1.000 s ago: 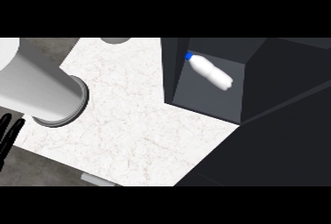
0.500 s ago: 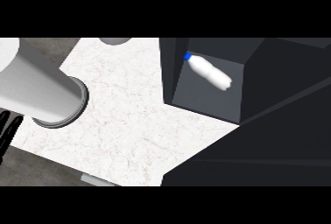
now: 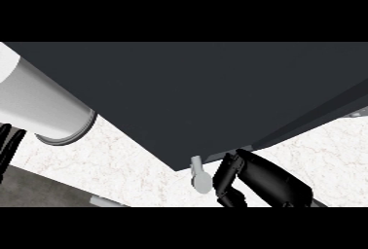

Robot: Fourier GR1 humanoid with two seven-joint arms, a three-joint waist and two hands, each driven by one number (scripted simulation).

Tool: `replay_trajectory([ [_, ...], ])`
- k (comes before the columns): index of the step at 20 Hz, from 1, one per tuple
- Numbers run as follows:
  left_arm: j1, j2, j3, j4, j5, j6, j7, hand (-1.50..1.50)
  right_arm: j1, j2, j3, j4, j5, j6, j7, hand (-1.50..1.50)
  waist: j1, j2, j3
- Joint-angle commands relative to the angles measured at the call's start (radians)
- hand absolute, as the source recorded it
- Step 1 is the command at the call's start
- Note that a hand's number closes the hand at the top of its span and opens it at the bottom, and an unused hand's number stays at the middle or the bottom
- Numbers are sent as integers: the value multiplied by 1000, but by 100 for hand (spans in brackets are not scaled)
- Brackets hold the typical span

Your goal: Pick up the bottled water, place it into the cabinet and close the cabinet

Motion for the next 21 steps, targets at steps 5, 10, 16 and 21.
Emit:
replay_trajectory([
  [5, 17, 0, 18, 21, 10, -15, -7, -150, -319, 169, -159, 304, 106, -262, 81, 150, -22, -12, 7],
  [10, 22, -19, 11, 46, 5, -30, -19, -150, -526, 172, -217, 517, 114, -404, 52, 150, -33, -8, 8],
  [16, 20, -13, 20, 38, 18, -30, -8, -150, -656, 173, -288, 663, 21, -564, 40, -150, -51, -10, 13],
  [21, 61, -8, 40, 53, 24, -59, -19, -150, -702, 173, -275, 747, -19, -613, 21, -150, -56, -17, 12],
])
